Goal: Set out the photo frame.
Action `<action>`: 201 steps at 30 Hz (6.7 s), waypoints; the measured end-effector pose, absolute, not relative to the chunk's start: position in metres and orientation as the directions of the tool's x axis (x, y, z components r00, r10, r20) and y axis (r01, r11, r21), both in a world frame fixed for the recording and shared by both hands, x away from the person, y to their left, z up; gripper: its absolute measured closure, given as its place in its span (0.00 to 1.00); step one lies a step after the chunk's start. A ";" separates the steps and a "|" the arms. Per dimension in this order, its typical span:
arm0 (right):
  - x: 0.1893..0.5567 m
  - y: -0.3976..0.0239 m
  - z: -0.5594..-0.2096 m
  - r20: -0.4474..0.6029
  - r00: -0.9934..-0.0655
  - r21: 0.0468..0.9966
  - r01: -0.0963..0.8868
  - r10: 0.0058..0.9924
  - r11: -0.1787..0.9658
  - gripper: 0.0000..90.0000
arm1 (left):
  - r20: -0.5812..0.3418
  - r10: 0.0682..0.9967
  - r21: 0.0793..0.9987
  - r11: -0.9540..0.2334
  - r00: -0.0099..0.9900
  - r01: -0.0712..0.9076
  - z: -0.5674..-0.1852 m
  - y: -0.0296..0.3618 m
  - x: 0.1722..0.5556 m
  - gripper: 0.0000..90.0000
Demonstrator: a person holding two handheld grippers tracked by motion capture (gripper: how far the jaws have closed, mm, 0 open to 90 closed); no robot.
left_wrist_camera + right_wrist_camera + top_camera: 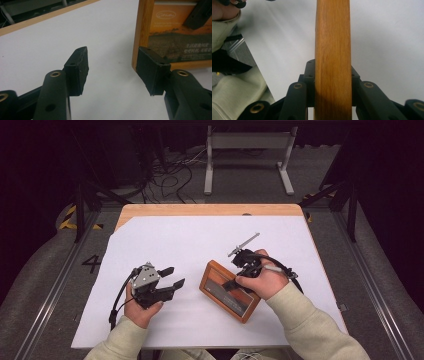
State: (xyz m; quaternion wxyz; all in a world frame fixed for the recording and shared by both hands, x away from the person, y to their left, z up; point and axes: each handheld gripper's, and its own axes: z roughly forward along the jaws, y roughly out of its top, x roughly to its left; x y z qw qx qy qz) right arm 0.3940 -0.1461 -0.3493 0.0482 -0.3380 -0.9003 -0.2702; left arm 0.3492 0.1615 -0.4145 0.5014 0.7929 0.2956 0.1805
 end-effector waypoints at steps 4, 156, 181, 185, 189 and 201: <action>0.403 -0.150 -0.340 0.248 -0.806 0.465 0.585 0.537 0.664 0.79 | -0.014 0.659 0.903 -0.315 0.752 0.293 -0.415 0.166 0.348 0.48; 0.373 -0.302 -0.377 -0.033 -0.730 0.863 0.324 0.682 0.388 0.16 | -0.039 0.722 0.917 -0.248 0.691 0.311 -0.414 0.189 0.347 0.34; 0.371 -0.318 -0.438 -0.024 -0.680 0.874 0.341 0.732 0.345 0.16 | -0.035 0.731 0.911 -0.258 0.682 0.323 -0.424 0.188 0.351 0.34; 0.372 -0.319 -0.441 -0.025 -0.680 0.872 0.344 0.733 0.349 0.16 | -0.041 0.731 0.910 -0.255 0.681 0.328 -0.425 0.188 0.352 0.34; 0.372 -0.318 -0.442 -0.026 -0.684 0.871 0.342 0.729 0.352 0.16 | -0.050 0.730 0.909 -0.250 0.682 0.334 -0.425 0.189 0.352 0.34; 0.371 -0.316 -0.438 -0.037 -0.684 0.876 0.328 0.728 0.353 0.16 | -0.050 0.730 0.912 -0.245 0.682 0.329 -0.425 0.191 0.352 0.34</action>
